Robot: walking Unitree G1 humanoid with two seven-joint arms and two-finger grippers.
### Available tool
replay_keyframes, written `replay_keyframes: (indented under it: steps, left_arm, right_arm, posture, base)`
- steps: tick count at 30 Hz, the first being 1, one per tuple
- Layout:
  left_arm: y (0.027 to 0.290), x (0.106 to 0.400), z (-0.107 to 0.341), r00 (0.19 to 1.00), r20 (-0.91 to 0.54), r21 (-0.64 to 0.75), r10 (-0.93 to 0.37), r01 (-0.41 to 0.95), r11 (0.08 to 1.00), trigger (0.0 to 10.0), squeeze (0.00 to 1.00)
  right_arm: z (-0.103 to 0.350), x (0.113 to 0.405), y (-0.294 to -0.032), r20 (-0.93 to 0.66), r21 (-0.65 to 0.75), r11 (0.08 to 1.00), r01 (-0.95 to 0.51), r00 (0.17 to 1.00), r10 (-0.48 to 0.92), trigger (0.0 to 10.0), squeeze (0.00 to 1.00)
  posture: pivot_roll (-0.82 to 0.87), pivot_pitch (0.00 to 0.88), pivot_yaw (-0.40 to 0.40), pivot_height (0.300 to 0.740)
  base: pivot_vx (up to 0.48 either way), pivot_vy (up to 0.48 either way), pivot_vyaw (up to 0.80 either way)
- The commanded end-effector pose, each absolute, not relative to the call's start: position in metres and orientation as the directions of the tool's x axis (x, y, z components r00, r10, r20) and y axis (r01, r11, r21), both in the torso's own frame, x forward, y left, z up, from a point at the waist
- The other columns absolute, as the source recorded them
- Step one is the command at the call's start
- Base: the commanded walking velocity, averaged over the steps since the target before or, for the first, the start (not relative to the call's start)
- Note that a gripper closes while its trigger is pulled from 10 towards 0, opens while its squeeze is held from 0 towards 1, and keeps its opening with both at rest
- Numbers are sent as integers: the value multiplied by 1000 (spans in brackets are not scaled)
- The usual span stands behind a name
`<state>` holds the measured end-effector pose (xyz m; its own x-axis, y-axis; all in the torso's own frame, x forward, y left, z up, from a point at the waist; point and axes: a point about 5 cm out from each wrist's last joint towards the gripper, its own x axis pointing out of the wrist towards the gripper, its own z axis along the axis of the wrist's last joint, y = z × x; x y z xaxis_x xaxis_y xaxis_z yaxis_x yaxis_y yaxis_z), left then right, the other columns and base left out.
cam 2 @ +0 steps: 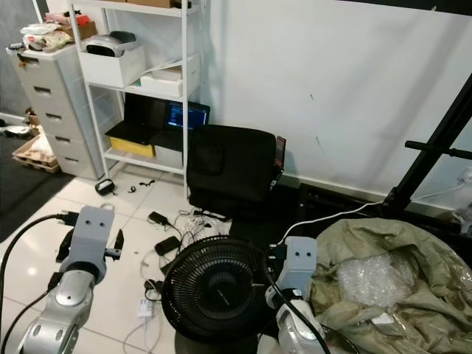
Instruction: Setting the table
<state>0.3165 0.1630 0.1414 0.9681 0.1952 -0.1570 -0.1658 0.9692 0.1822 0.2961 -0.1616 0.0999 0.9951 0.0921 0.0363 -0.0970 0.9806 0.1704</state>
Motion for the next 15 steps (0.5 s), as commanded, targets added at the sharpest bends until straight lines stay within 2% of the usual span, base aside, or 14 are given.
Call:
replay_keyframes:
  steps: [1,2,5,10,15]
  left_arm:
    - [161,315,138,960,-238,130,151,-122,984,10000,0]
    - [158,315,138,959,-260,85,117,-98,992,10000,0]
    - [162,319,151,980,-108,22,166,-164,986,10000,0]
    - [162,319,154,984,-97,6,152,-152,988,10000,0]
    - [158,322,154,986,-75,102,151,-143,984,10000,0]
  right_arm:
    - [97,293,-161,24,171,980,-100,995,97,10000,0]
    - [97,294,-161,24,172,980,-101,995,98,10000,0]
    - [98,294,-161,25,172,980,-103,995,101,10000,0]
    - [98,295,-159,26,175,979,-106,994,103,10000,0]
    - [98,296,-155,26,177,977,-120,993,117,10000,0]
  posture:
    - [59,71,44,740]
    - [59,71,44,740]
    - [63,70,44,740]
    - [67,68,47,740]
    - [74,59,46,740]
  base:
    - [0,0,0]
    - [0,0,0]
    - [0,0,0]
    - [0,0,0]
    - [0,0,0]
